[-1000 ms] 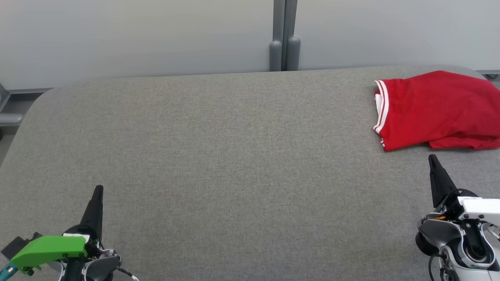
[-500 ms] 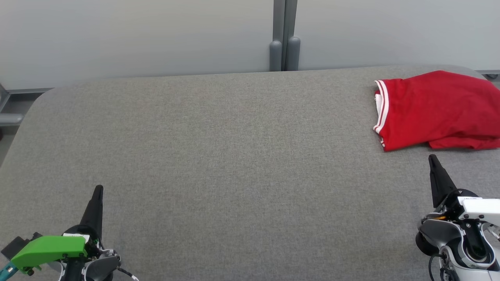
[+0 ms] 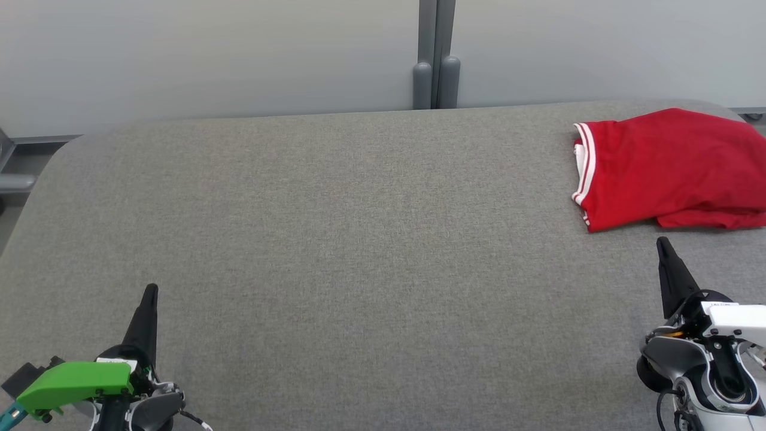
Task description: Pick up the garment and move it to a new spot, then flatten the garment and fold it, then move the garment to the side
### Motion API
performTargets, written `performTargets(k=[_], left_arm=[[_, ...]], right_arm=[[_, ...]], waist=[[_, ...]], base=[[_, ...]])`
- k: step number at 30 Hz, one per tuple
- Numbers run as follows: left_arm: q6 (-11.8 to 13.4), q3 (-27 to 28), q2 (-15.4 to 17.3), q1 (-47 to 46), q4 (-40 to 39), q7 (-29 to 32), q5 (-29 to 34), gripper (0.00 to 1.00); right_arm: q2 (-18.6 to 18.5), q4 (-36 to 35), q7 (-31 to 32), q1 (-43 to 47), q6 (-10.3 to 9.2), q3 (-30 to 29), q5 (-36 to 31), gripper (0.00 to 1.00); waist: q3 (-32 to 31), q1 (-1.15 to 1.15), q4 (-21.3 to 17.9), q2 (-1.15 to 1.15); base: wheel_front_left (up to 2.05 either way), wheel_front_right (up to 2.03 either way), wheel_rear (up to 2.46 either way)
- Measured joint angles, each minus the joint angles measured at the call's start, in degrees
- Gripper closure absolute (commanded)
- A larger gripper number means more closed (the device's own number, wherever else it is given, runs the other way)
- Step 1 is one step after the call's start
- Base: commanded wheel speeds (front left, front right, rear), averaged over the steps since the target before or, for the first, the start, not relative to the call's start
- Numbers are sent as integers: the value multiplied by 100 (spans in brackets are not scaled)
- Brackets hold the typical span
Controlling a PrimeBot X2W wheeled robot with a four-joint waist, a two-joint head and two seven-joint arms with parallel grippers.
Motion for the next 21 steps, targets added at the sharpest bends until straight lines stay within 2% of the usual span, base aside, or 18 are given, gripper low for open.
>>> performTargets(k=[21], left_arm=[[0, 2, -1, -9, 1, 0, 0, 100]], right_arm=[[1, 2, 0, -1, 0, -1, 0, 100]], waist=[[0, 0, 0, 0]], base=[[0, 0, 0]])
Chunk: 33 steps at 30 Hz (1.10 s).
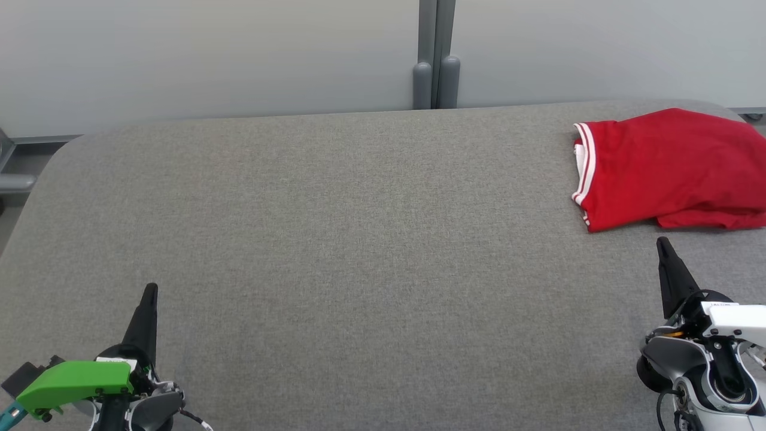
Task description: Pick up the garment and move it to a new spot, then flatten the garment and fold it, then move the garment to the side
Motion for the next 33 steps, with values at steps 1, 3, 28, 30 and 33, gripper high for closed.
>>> performTargets(k=[1, 3, 28, 30, 33], left_arm=[[0, 0, 0, -3, 0, 0, 0, 100], [0, 0, 0, -6, 0, 0, 0, 100], [-1, 2, -1, -50, 2, 0, 0, 100], [-1, 2, -1, -60, 2, 0, 0, 100], [-1, 3, -1, -70, 2, 0, 0, 100]], right_arm=[[0, 0, 0, 0, 0, -1, 0, 100], [0, 0, 0, 0, 0, -1, 0, 100], [0, 1, 0, 0, 1, -3, 0, 100], [0, 1, 0, 0, 1, -3, 0, 100], [0, 1, 0, 0, 1, -3, 0, 100]], waist=[[0, 0, 0, 0], [0, 0, 0, 0], [0, 0, 0, 0], [0, 0, 0, 0], [0, 0, 0, 0]], base=[[0, 0, 0], [0, 0, 0], [0, 0, 0], [0, 0, 0], [0, 0, 0]])
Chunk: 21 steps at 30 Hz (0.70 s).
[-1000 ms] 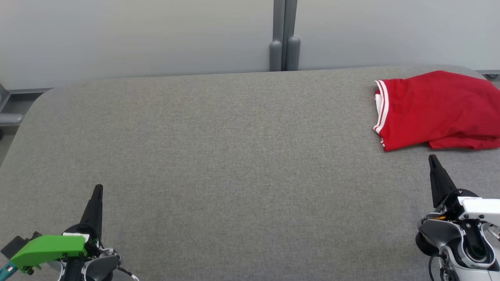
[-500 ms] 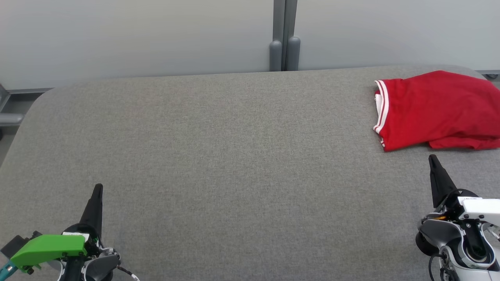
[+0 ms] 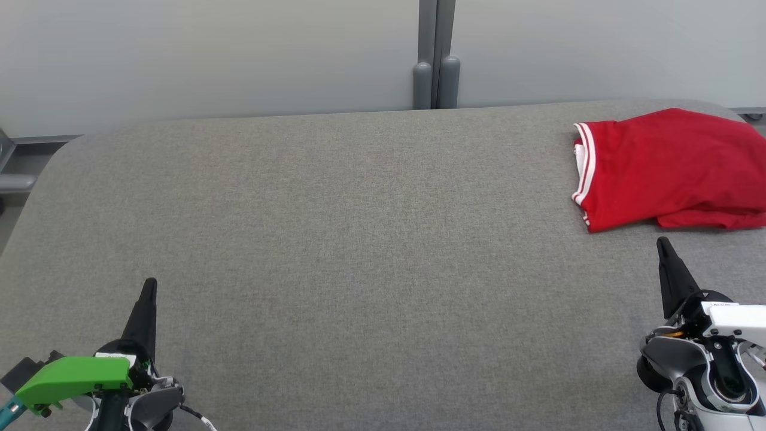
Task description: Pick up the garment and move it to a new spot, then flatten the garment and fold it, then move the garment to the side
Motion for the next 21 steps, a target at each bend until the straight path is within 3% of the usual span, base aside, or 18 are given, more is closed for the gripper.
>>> performTargets(k=[21], left_arm=[[0, 1, -1, -1, 1, 4, 0, 100]], right_arm=[[2, 1, 0, -1, 0, -2, 0, 100]], waist=[[0, 0, 0, 0]], base=[[0, 0, 0]])
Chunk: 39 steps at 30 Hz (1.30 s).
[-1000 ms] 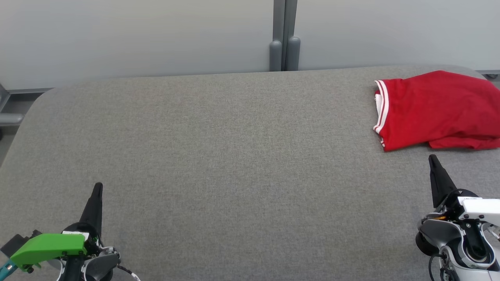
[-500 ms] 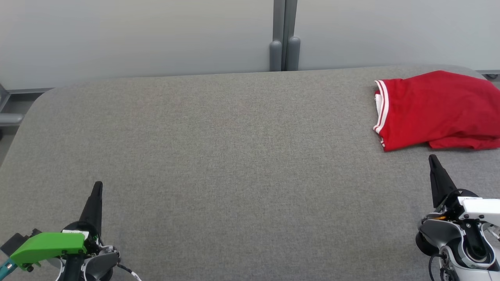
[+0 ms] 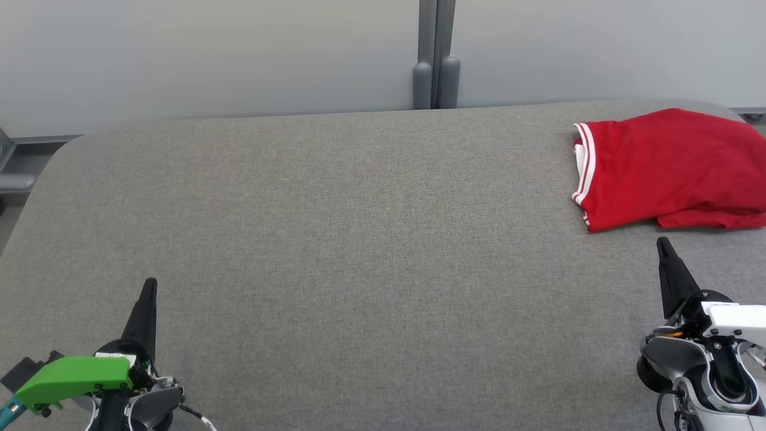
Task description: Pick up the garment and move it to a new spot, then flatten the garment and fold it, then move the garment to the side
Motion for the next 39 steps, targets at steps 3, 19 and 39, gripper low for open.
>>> performTargets(k=[3, 19, 39], left_arm=[[0, 1, 0, 0, 0, 1, 0, 100], [0, 2, -1, -1, 0, 1, 0, 100], [0, 3, -4, -1, 1, 1, 0, 100]], right_arm=[[0, 0, 0, 0, 0, 0, 0, 100], [0, 1, 0, 0, 0, 0, 0, 100], [1, 1, 0, 0, 0, -2, 0, 100]], waist=[[0, 0, 0, 0], [0, 0, 0, 0], [0, 0, 0, 0]], base=[[0, 0, 0], [0, 0, 0], [0, 0, 0]])
